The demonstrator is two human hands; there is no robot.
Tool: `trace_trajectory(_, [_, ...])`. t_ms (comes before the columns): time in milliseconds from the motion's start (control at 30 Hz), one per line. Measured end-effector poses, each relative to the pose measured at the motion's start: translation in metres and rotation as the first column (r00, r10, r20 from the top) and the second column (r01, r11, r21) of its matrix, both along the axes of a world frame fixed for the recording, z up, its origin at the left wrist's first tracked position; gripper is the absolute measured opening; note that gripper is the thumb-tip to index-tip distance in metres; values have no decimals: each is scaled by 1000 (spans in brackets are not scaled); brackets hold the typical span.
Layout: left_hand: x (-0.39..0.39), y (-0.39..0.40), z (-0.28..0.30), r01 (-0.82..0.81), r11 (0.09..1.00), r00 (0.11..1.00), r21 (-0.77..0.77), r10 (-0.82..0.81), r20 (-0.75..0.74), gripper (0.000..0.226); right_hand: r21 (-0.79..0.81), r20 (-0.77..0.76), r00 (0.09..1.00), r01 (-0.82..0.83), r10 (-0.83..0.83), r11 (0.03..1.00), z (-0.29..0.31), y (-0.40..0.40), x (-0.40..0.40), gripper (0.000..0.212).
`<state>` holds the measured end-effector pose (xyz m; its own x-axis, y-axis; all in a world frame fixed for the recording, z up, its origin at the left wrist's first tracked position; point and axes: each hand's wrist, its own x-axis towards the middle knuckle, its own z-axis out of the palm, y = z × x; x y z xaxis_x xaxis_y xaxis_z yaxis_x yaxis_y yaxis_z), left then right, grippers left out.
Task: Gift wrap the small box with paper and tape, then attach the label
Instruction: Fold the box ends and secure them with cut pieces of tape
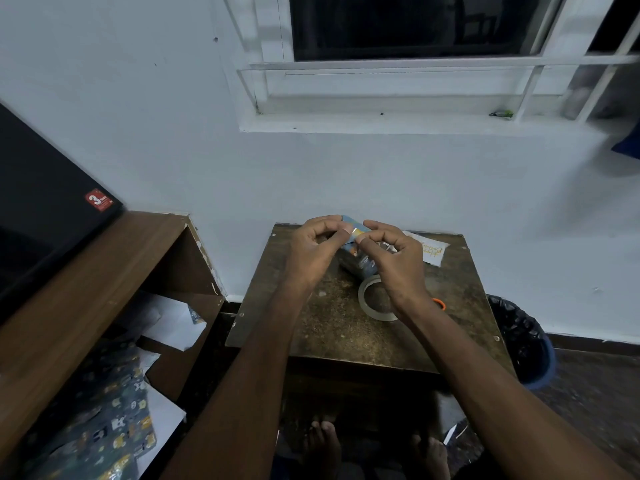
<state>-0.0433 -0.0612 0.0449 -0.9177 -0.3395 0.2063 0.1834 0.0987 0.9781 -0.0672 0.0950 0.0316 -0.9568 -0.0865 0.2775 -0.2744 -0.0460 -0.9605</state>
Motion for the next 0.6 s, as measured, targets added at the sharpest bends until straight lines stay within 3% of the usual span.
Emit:
trace_trajectory(267, [0,0,2,-8,999,1000,34,7,24,5,35,-7,1000,-10,10,999,-3,-2,-2,11])
trace_trajectory(600, [3,0,5,35,993,997,109,-42,64,11,9,89,996,13,-14,1000,-1,0,-2,13])
